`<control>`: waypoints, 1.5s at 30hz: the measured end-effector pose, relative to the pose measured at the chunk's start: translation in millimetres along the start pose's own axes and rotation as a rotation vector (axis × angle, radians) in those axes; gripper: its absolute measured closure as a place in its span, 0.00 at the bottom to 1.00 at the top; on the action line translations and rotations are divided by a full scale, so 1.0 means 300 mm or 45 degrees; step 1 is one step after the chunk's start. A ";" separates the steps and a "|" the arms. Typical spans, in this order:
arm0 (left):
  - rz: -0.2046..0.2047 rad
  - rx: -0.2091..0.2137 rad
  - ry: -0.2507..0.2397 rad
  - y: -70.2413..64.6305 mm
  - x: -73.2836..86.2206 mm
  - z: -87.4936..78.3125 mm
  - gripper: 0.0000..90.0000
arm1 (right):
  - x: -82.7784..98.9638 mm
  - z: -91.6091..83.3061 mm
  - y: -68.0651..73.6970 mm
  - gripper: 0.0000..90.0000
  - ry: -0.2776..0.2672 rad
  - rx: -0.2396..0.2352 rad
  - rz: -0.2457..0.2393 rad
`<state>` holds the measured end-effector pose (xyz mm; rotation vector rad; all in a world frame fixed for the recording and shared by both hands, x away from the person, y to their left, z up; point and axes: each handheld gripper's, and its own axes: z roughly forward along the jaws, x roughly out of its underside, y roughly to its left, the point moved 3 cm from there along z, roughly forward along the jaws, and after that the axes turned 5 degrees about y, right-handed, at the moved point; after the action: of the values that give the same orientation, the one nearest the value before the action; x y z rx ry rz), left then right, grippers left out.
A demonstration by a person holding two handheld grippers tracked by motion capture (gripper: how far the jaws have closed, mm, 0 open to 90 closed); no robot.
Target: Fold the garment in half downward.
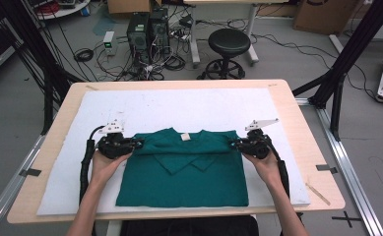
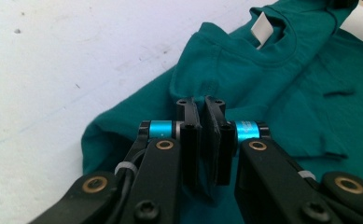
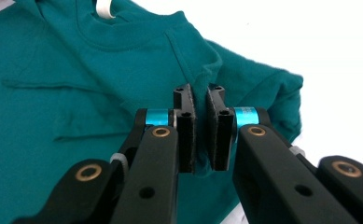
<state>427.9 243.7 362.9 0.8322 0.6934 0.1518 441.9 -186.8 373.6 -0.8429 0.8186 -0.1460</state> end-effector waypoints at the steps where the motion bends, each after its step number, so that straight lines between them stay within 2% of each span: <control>1: 0.000 0.003 0.001 -0.004 0.005 -0.005 0.94 | 0.005 -0.002 0.002 0.94 -0.002 -0.006 -0.001; 10: -0.008 0.041 0.033 -0.042 0.063 -0.038 0.94 | 0.068 -0.032 0.045 0.94 0.005 -0.079 -0.001; 15: -0.016 0.064 0.036 -0.056 0.090 -0.051 0.94 | 0.108 -0.035 0.053 0.94 0.020 -0.113 0.024; 23: -0.015 0.072 0.047 -0.080 0.124 -0.055 0.94 | 0.144 -0.037 0.073 0.94 0.007 -0.121 0.028; 29: -0.035 0.078 0.058 -0.079 0.139 -0.050 0.94 | 0.161 -0.030 0.087 0.92 0.035 -0.109 0.026; 31: -0.040 0.064 0.051 -0.075 0.135 -0.051 0.88 | 0.161 -0.027 0.086 0.79 0.041 -0.087 0.031; 32: -0.048 0.065 0.044 -0.073 0.131 -0.054 0.79 | 0.158 -0.029 0.084 0.75 0.036 -0.079 0.040; 34: -0.065 0.076 0.006 -0.071 0.117 -0.065 0.71 | 0.147 -0.039 0.086 0.68 0.008 -0.102 0.045; 38: -0.064 0.073 -0.051 -0.075 0.069 -0.076 0.66 | 0.102 -0.052 0.093 0.64 -0.035 -0.108 0.035; 39: -0.062 0.088 -0.062 -0.079 0.051 -0.073 0.66 | 0.087 -0.051 0.095 0.63 -0.040 -0.103 0.035; 42: -0.063 0.108 -0.046 -0.089 0.011 -0.049 0.64 | 0.039 -0.031 0.101 0.60 -0.022 -0.091 0.027; 45: -0.050 0.096 0.010 -0.093 -0.020 0.001 0.62 | 0.010 0.003 0.096 0.59 0.024 -0.071 0.033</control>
<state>419.5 222.2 345.9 0.8901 0.7255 0.0942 439.1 -167.9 351.7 -0.8843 0.8541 -0.1081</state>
